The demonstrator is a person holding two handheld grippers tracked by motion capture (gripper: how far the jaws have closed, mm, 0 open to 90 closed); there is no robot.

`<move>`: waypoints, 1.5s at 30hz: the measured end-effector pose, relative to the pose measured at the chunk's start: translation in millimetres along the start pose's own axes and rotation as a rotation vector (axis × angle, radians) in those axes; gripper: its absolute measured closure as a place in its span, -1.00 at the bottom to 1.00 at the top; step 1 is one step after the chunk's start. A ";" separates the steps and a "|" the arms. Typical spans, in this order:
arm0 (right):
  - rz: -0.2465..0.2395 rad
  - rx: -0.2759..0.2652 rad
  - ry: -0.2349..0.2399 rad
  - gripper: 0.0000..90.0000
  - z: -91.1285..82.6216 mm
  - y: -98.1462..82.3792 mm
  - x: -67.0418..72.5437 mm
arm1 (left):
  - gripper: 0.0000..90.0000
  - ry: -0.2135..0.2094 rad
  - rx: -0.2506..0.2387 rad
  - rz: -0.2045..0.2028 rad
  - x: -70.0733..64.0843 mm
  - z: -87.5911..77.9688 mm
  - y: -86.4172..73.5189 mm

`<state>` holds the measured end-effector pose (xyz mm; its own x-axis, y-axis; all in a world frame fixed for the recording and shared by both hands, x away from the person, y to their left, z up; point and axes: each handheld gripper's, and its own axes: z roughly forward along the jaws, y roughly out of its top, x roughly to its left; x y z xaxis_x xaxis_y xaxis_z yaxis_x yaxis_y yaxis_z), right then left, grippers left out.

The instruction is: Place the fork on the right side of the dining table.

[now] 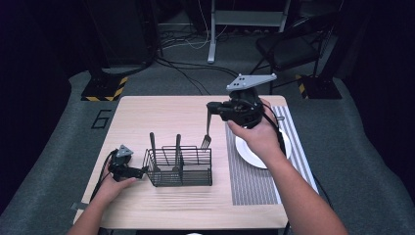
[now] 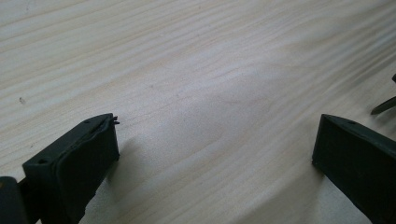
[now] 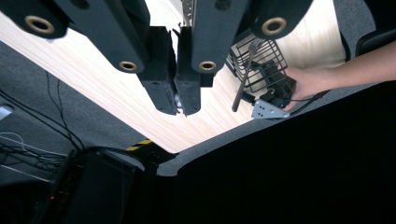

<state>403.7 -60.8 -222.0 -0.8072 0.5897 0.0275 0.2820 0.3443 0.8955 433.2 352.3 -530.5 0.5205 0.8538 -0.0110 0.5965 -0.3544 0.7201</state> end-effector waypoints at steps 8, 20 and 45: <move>0.019 -0.018 -0.047 0.93 -17.9 -2.8 -12.3 | -1.00 0.001 -0.005 -0.006 -0.4 0.4 -0.1; 0.047 -0.019 -0.109 0.93 -33.2 -24.6 -26.5 | -1.00 0.001 -0.005 -0.006 -0.4 0.3 -0.1; 0.133 0.038 -0.186 0.93 -25.6 -100.6 -38.9 | -1.00 0.001 -0.005 -0.007 -0.5 0.3 -0.1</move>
<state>393.4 -137.1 -301.8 -0.6528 0.7553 0.0586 0.4016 0.2795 0.8721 433.0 351.8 -530.8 0.5157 0.8566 -0.0152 0.5973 -0.3467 0.7232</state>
